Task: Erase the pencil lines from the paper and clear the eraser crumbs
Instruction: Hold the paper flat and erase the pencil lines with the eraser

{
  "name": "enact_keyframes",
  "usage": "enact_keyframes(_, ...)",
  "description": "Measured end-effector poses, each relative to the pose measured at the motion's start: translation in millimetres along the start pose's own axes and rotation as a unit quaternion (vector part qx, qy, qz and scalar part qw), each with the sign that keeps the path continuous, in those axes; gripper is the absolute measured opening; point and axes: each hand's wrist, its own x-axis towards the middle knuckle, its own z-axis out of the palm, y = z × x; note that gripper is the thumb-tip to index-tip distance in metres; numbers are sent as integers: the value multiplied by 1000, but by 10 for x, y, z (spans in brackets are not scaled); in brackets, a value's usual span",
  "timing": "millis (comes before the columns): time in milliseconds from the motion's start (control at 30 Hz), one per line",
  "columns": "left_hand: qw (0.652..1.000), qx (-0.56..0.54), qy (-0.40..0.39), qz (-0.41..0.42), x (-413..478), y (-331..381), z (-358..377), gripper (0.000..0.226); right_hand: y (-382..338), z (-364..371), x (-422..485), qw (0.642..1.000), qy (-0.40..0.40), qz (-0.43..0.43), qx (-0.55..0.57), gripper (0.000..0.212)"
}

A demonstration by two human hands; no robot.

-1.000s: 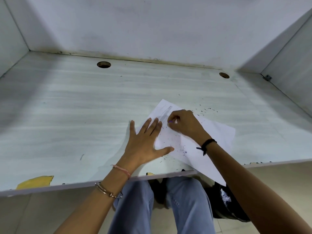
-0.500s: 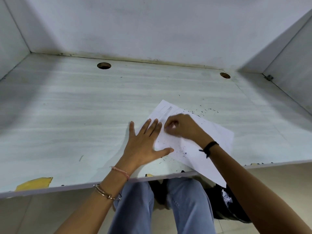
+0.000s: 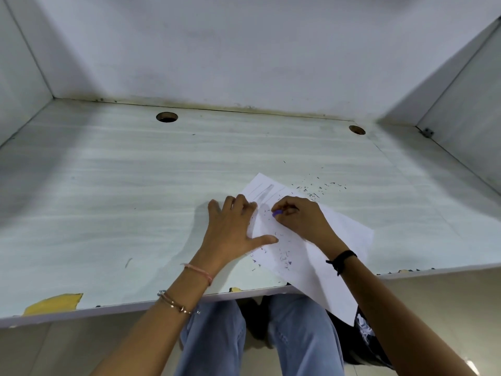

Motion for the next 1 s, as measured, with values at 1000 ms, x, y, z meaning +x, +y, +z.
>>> enact_keyframes(1000,996,-12,-94,0,132,-38,173,101,-269,-15,329,990,-71,-17,-123,5)
